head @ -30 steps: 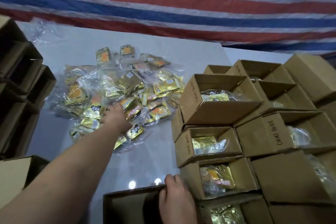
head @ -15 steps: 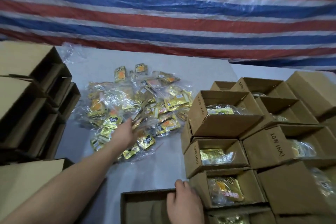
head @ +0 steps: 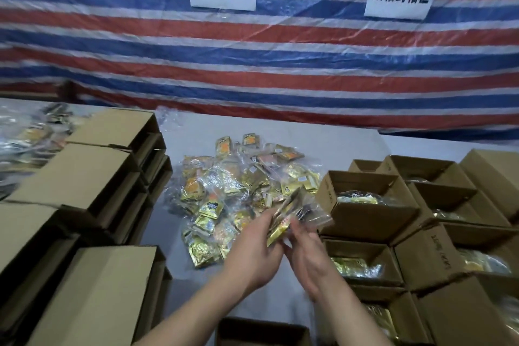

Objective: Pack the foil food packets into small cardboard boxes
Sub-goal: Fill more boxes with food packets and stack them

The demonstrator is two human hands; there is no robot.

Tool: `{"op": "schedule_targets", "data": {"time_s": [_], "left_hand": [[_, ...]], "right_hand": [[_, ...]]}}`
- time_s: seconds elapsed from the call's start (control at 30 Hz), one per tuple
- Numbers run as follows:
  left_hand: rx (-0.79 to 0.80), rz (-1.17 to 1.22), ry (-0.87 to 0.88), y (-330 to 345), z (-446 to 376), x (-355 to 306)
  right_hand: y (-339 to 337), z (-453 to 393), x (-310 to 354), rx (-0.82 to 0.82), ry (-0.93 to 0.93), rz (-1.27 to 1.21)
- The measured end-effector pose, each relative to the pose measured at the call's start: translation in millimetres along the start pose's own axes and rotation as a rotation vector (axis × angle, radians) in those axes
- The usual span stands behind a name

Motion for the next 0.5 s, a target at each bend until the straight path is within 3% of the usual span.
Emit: {"op": "schedule_targets", "data": {"time_s": [0.3, 0.43, 0.5], "left_hand": [[0.167, 0.121, 0.008, 16.2, 33.8, -3.4], [0.050, 0.321, -0.227, 6.2, 57.8, 48.2], [-0.042, 0.271, -0.355, 4.3, 73.3, 83.8]], "right_hand": [[-12.3, 13.9, -10.5, -0.084, -0.034, -0.061], [-31.3, 19.4, -11.0, -0.074, -0.001, -0.131], [-42.3, 22.1, -14.2, -0.046, 0.050, -0.186]]}}
Point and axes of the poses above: each hand's wrist, its own z-axis away from the middle knuckle, its own y-axis out of the palm, x = y × z, the point moved 5 cm from there along -z, towards the middle knuckle, and after that the axes turned 8 degrees about x, right-handed, at the moved point
